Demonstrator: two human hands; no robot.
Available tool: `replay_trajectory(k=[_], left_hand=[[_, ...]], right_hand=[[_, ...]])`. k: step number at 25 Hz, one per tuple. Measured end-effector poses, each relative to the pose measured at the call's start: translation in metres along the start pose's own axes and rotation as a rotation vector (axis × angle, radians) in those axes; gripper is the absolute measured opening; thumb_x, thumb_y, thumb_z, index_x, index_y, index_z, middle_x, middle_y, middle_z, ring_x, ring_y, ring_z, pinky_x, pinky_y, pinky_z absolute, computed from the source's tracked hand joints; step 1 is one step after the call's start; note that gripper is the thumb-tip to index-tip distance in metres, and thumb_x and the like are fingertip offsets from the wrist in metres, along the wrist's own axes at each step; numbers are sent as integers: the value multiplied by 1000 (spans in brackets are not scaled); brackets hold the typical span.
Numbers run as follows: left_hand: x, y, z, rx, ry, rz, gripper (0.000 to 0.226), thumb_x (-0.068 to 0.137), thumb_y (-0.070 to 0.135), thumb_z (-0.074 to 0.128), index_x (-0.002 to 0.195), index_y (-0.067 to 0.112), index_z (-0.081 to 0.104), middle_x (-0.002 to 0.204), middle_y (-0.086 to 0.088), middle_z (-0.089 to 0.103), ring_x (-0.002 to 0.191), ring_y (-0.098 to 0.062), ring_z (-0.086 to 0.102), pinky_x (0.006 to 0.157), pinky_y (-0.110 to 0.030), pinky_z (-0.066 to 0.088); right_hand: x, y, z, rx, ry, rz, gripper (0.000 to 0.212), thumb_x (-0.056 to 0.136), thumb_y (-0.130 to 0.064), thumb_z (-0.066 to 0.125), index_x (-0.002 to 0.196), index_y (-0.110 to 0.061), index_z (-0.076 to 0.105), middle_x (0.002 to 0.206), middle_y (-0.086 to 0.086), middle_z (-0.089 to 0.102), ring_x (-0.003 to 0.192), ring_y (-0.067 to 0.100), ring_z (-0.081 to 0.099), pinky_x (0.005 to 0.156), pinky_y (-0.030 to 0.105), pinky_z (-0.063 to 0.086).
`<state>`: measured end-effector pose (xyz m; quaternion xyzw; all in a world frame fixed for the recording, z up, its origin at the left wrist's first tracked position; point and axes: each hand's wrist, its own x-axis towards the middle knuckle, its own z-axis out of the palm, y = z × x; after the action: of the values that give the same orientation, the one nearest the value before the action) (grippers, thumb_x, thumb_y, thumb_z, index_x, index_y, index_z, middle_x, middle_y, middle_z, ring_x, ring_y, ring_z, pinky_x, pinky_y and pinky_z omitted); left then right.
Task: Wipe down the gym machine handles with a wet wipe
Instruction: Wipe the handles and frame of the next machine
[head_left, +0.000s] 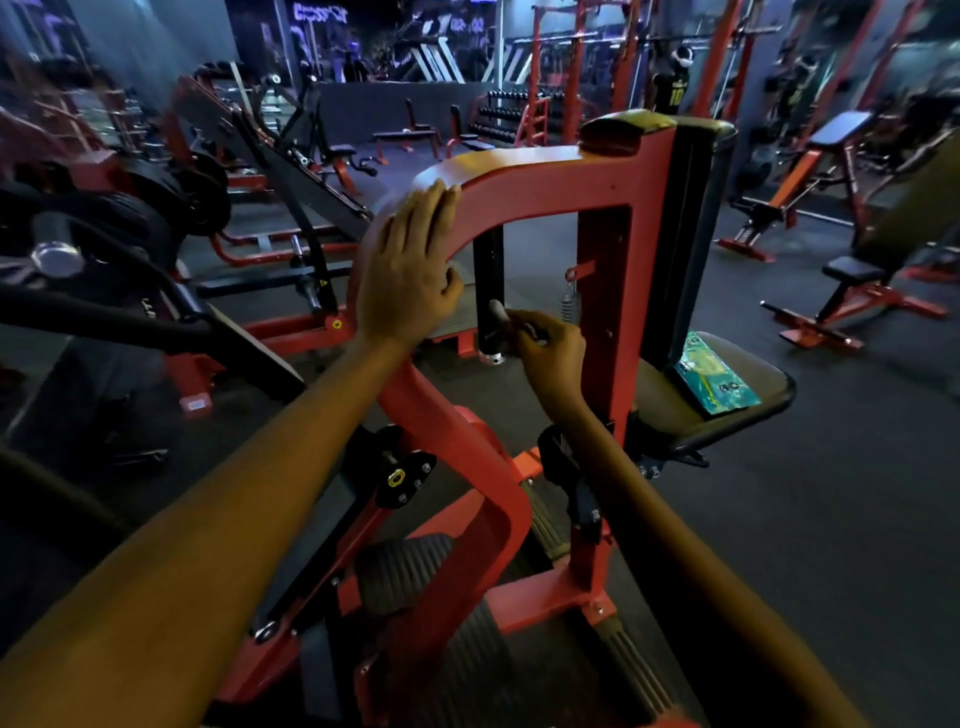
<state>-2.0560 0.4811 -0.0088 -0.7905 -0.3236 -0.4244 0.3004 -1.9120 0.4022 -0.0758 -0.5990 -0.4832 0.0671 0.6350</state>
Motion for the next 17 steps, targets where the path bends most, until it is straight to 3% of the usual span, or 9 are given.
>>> replay_trajectory(k=[3, 6, 8, 10, 13, 15, 17], left_hand=[[-5, 1, 6, -74, 111, -55, 67, 76, 7, 65, 138, -1, 42, 138, -19, 48, 128, -35, 45, 107, -38, 32], [-7, -1, 6, -114, 145, -101, 68, 74, 2, 69, 136, -3, 43, 137, -20, 50, 127, -34, 46, 106, -31, 24], [-9, -1, 7, -138, 156, -143, 69, 71, 3, 73, 134, -7, 45, 134, -22, 52, 124, -35, 50, 105, -28, 23], [-12, -1, 7, -156, 181, -156, 69, 68, 3, 76, 130, -8, 48, 130, -22, 55, 120, -35, 53, 104, -25, 24], [-11, -2, 5, -227, 189, -167, 68, 68, 2, 75, 130, -8, 49, 131, -22, 55, 122, -35, 52, 104, -24, 23], [-11, 0, 6, -256, 175, -187, 67, 70, 0, 70, 132, -7, 46, 134, -22, 51, 125, -35, 48, 108, -25, 20], [-14, 4, 7, -215, 164, -202, 68, 69, 0, 66, 134, -5, 46, 136, -21, 50, 127, -34, 47, 110, -29, 24]], right_hand=[[10, 0, 10, 66, 99, 97, 19, 85, -3, 63, 103, -1, 69, 89, 13, 71, 79, 24, 68, 73, 34, 58], [25, -2, 13, 177, 270, 161, 19, 85, -4, 63, 103, 0, 69, 85, 14, 71, 76, 24, 69, 72, 41, 58], [36, -10, 14, 222, 312, 136, 20, 85, -3, 63, 104, -1, 68, 80, 9, 70, 69, 19, 68, 68, 32, 58], [46, -21, 21, 200, 309, 61, 22, 84, 1, 63, 105, 1, 68, 85, 11, 68, 69, 18, 64, 65, 23, 55], [52, -32, 36, -53, 350, -150, 23, 77, 2, 64, 100, 3, 70, 82, 15, 65, 70, 21, 60, 58, 17, 43], [43, -22, 45, -178, 351, -295, 23, 73, 2, 65, 95, 3, 71, 78, 19, 64, 67, 20, 57, 57, 4, 34], [22, -5, 49, -276, 298, -382, 21, 72, 3, 66, 93, 2, 72, 80, 19, 64, 72, 21, 59, 62, 3, 37]])
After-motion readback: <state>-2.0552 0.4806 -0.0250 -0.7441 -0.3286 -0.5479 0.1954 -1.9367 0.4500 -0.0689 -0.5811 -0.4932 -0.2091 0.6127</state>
